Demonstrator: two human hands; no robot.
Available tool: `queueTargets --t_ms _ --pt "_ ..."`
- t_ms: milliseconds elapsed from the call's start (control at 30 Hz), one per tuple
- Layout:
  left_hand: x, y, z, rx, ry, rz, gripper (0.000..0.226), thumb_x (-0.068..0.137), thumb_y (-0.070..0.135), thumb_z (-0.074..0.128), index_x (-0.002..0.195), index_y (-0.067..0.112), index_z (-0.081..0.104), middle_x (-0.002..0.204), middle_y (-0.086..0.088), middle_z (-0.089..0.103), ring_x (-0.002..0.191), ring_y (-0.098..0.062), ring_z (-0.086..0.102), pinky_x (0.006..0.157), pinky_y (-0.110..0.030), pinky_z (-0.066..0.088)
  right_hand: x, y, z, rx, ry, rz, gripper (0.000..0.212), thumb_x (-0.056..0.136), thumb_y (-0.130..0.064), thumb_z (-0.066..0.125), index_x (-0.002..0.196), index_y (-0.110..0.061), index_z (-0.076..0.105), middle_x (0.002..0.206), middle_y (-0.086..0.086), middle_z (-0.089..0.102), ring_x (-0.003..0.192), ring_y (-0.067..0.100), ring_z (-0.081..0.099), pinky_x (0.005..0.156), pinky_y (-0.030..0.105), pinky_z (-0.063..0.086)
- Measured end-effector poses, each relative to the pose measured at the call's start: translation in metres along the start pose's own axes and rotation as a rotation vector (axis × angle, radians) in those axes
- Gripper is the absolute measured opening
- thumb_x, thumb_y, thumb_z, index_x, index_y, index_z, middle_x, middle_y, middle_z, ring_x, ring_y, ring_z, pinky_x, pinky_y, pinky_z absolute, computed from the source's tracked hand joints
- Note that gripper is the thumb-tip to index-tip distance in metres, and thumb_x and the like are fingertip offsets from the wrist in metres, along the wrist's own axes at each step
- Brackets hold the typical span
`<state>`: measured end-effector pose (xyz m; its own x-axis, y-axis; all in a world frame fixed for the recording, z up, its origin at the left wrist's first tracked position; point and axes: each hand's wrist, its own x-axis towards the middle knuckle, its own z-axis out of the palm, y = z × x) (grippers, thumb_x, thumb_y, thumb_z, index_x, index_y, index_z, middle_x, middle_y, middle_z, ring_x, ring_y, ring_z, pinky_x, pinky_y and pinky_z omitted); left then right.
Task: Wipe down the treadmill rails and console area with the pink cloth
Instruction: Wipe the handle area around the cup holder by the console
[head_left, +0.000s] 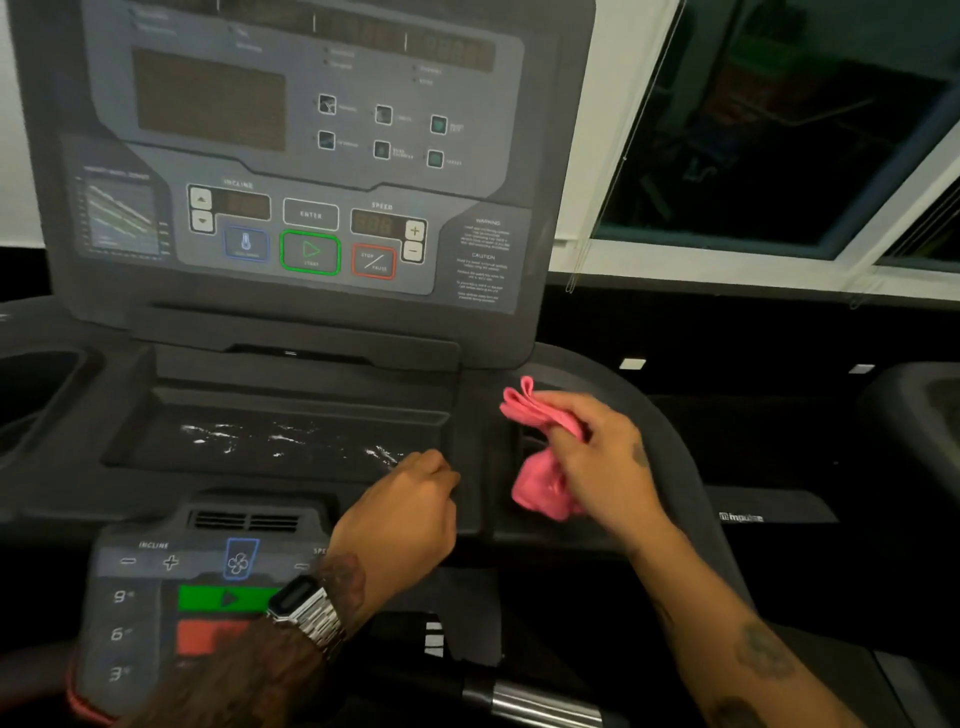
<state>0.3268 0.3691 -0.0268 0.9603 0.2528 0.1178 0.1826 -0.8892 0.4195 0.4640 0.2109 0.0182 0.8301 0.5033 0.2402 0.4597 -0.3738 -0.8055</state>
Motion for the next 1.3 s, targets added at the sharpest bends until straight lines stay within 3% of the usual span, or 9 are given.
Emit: queueTargets --t_ms 100,200,300,433,533,767,967,1100,1300 --pt "0.002 0.0 0.002 0.008 0.021 0.004 0.041 0.081 0.025 0.033 0.098 0.012 0.067 0.103 0.0 0.059 0.097 -0.018 0.058 0.084 -0.039 0.053 0.004 0.003 0.033 -0.197 -0.194 -0.089 0.051 0.082 -0.016 0.057 0.132 -0.018 0.06 0.135 -0.002 0.058 0.123 0.019 0.051 0.108 0.028 0.038" --pt "0.003 -0.001 0.004 0.014 0.049 0.024 0.04 0.078 0.024 0.033 0.092 0.012 0.068 0.096 -0.002 0.061 0.091 -0.019 0.06 0.08 -0.038 0.055 -0.013 0.019 0.062 -0.558 -0.354 -0.184 0.071 0.086 -0.043 0.026 0.151 -0.014 0.033 0.156 0.007 0.035 0.144 0.023 0.031 0.119 0.037 0.014" --pt "0.002 -0.002 0.004 0.021 0.075 0.043 0.034 0.079 0.02 0.038 0.088 0.011 0.07 0.092 -0.003 0.063 0.084 -0.02 0.062 0.076 -0.036 0.055 0.001 0.03 0.065 -0.61 -0.366 -0.193 0.081 0.081 -0.045 0.008 0.155 -0.015 0.019 0.161 0.004 0.023 0.149 0.016 0.018 0.118 0.034 -0.002" --pt "0.002 0.0 0.003 0.014 0.095 0.029 0.032 0.081 0.02 0.04 0.091 0.013 0.07 0.096 0.0 0.062 0.089 -0.016 0.061 0.08 -0.032 0.055 0.044 0.036 0.073 -0.63 -0.378 -0.191 0.071 0.086 -0.026 0.031 0.156 -0.016 0.019 0.162 0.001 0.021 0.149 0.016 0.016 0.12 0.038 0.004" --pt "0.0 0.001 0.002 0.028 0.086 0.028 0.028 0.083 0.018 0.047 0.098 0.014 0.07 0.101 0.004 0.062 0.093 -0.012 0.06 0.078 -0.029 0.056 0.079 0.037 0.075 -0.647 -0.332 -0.174 0.059 0.089 -0.014 0.049 0.148 -0.018 0.04 0.148 0.011 0.045 0.14 0.029 0.034 0.121 0.043 0.01" --pt "0.0 0.001 0.002 0.008 0.081 0.009 0.041 0.087 0.025 0.036 0.114 0.019 0.066 0.113 0.009 0.058 0.103 -0.005 0.056 0.088 -0.026 0.052 0.083 0.032 0.073 -0.531 -0.276 -0.215 0.062 0.077 0.003 0.054 0.135 -0.018 0.057 0.127 0.012 0.062 0.119 0.034 0.051 0.103 0.038 0.038" --pt "-0.003 -0.002 0.005 0.011 0.086 0.014 0.038 0.076 0.024 0.037 0.094 0.022 0.071 0.097 0.01 0.062 0.089 -0.005 0.061 0.079 -0.02 0.051 0.048 0.052 0.072 -0.415 -0.19 -0.384 0.06 0.071 -0.001 0.047 0.126 -0.014 0.065 0.128 0.007 0.065 0.113 0.027 0.062 0.097 0.037 0.05" --pt "0.001 0.002 -0.002 -0.027 0.067 0.055 0.035 0.069 0.022 0.041 0.083 0.024 0.073 0.087 0.012 0.064 0.077 -0.002 0.061 0.076 -0.011 0.045 0.02 0.047 0.059 -0.356 -0.15 -0.417 0.056 0.075 -0.002 0.052 0.128 -0.018 0.061 0.127 -0.001 0.064 0.11 0.018 0.061 0.094 0.032 0.047" --pt "0.006 -0.002 0.0 -0.057 0.103 -0.014 0.052 0.073 0.03 0.028 0.097 0.023 0.073 0.1 0.009 0.065 0.089 -0.007 0.064 0.083 -0.023 0.052 -0.021 0.048 0.047 -0.446 -0.198 -0.48 0.052 0.08 -0.021 0.052 0.131 -0.028 0.053 0.121 -0.015 0.065 0.103 0.006 0.057 0.075 0.025 0.046"
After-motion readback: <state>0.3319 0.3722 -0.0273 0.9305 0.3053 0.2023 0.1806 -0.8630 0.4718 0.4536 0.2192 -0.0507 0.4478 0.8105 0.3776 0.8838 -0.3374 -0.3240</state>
